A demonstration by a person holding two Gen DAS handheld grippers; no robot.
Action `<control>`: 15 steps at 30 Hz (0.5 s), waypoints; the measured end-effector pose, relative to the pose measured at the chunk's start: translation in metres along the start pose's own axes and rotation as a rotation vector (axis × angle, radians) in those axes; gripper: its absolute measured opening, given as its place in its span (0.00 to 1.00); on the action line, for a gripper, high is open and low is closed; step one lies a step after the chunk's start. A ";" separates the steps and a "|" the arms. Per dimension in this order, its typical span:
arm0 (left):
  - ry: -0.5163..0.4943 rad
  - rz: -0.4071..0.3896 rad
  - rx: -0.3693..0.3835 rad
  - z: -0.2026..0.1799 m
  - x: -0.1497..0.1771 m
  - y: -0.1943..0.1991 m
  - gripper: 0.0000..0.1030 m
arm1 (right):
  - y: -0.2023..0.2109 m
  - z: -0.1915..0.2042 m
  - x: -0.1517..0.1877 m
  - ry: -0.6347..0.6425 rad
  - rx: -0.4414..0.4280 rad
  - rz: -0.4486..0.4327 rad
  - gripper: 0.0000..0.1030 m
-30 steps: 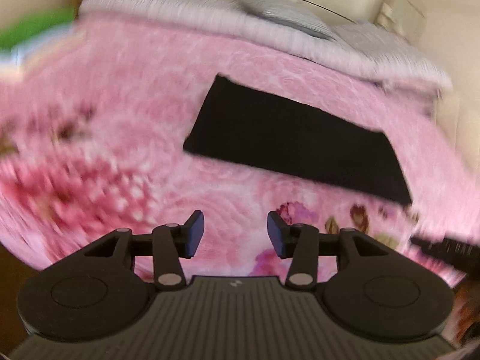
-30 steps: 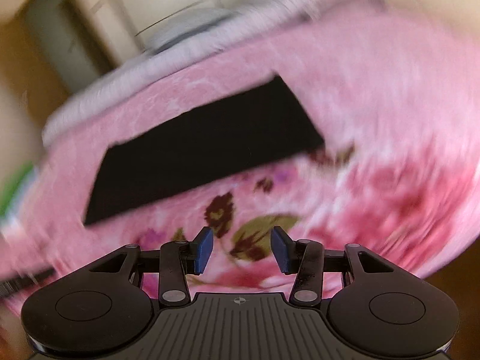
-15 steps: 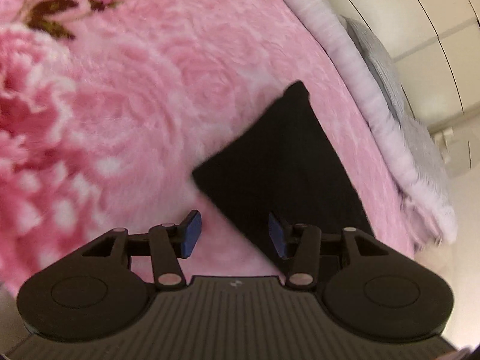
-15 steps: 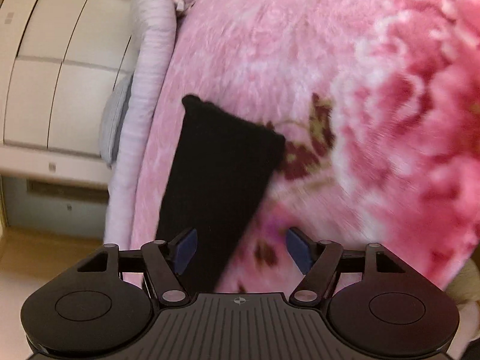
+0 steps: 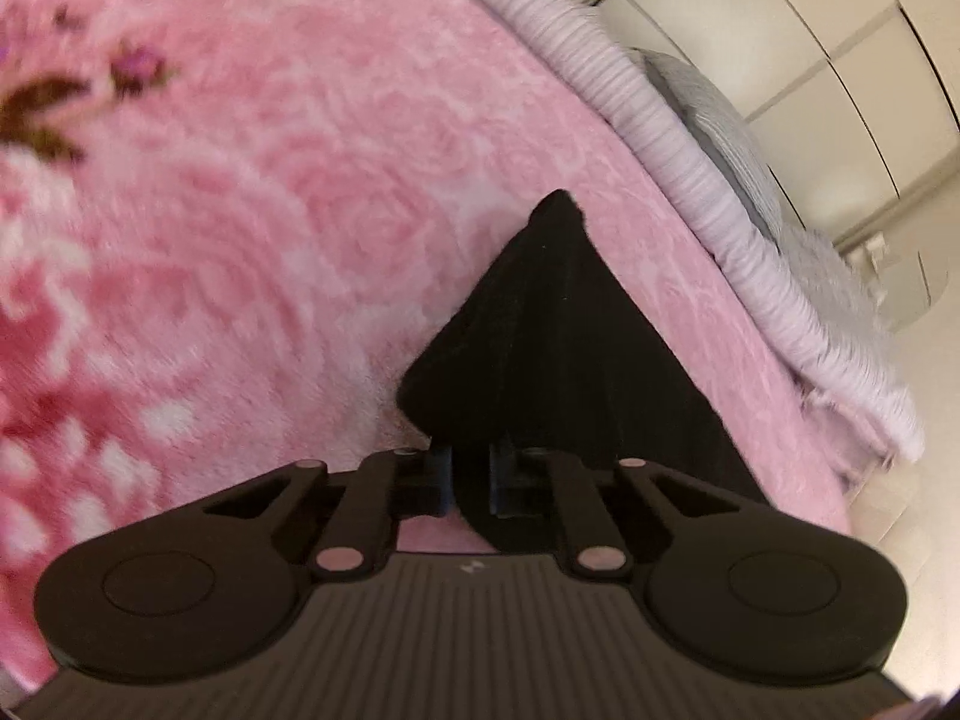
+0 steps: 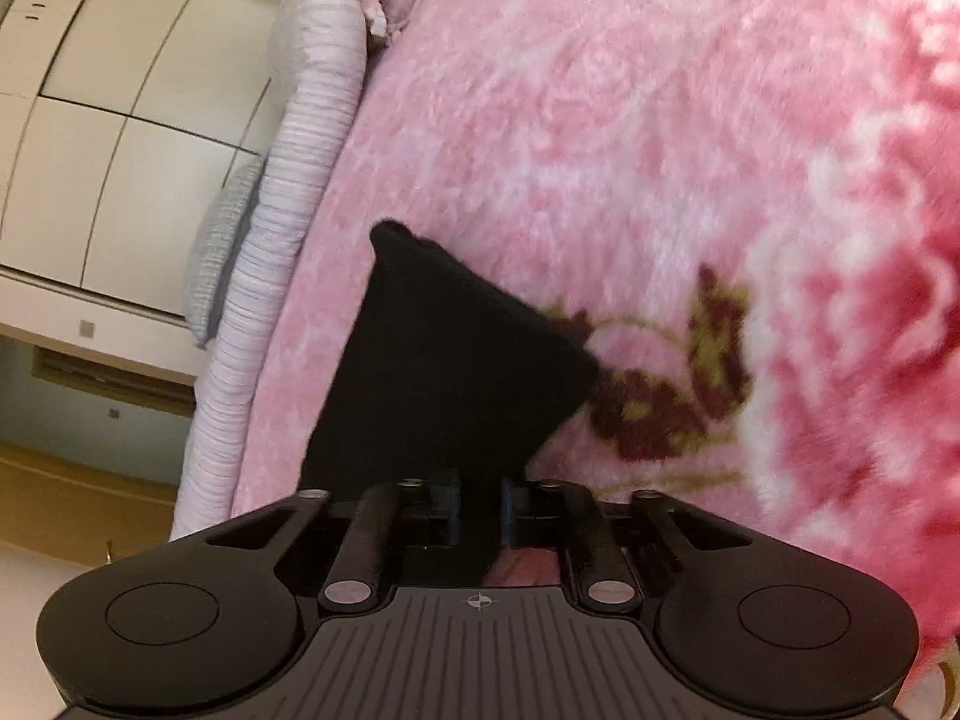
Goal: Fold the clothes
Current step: 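Lower both grippers to the garment's edge and close them on it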
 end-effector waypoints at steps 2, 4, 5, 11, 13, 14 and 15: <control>-0.048 -0.017 -0.002 -0.005 0.002 0.011 0.07 | 0.013 -0.001 0.000 0.004 -0.009 0.004 0.06; -0.067 -0.013 0.011 -0.007 0.008 0.027 0.07 | 0.026 -0.002 0.000 0.007 -0.011 0.010 0.06; -0.070 0.000 0.022 -0.006 0.013 0.034 0.07 | 0.034 -0.005 0.000 0.010 -0.008 0.010 0.06; -0.125 0.083 0.010 0.012 0.057 0.069 0.08 | 0.088 -0.028 0.019 0.060 0.020 0.037 0.07; -0.175 0.117 -0.041 0.023 0.067 0.069 0.11 | 0.094 -0.038 0.025 0.083 0.032 0.053 0.09; -0.196 0.128 -0.047 0.023 0.069 0.072 0.11 | 0.096 -0.044 0.026 0.071 0.035 0.054 0.12; -0.249 0.136 -0.041 0.017 0.071 0.079 0.08 | 0.098 -0.048 0.026 0.043 0.028 0.048 0.25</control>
Point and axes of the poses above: each gripper's, at about its wrist camera, not at the fingertips, and y roughly against the way its jaws point, z to its left, x to its underside, the point moved 10 cm from there along -y, roughly the way its jaws point, and after that the axes turned 2 degrees about -x, right-handed, at the moved point
